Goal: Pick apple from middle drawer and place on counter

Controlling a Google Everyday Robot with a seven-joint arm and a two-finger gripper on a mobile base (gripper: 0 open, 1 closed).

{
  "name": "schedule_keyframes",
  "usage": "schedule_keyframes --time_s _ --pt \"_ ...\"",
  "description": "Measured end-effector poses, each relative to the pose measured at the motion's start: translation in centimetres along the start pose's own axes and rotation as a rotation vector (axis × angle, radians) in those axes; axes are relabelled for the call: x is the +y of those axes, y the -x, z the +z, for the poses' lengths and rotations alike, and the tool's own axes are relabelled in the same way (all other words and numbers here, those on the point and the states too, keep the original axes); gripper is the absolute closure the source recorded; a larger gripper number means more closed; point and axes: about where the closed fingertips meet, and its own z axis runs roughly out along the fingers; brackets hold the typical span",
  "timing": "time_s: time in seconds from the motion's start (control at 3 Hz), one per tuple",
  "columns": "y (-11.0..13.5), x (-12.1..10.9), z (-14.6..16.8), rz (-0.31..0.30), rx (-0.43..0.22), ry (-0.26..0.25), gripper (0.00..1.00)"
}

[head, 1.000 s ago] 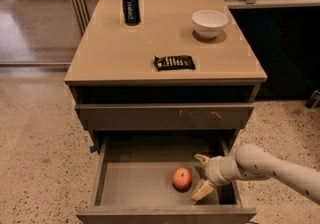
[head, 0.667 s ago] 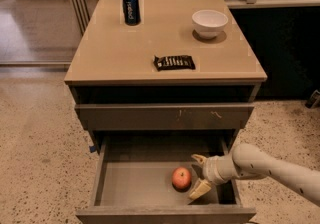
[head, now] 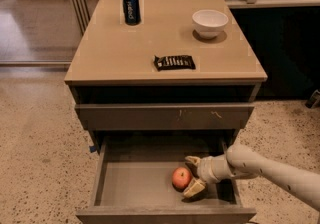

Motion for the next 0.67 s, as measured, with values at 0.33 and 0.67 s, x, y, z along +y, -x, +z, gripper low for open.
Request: schedule_keyframes --time_s 0.33,0.67 --pt "-0.02 -0.01 0.03 0.0 0.0 0.0 0.37" --pt "-0.02 -0.01 0.04 0.0 0.0 0.0 0.68"
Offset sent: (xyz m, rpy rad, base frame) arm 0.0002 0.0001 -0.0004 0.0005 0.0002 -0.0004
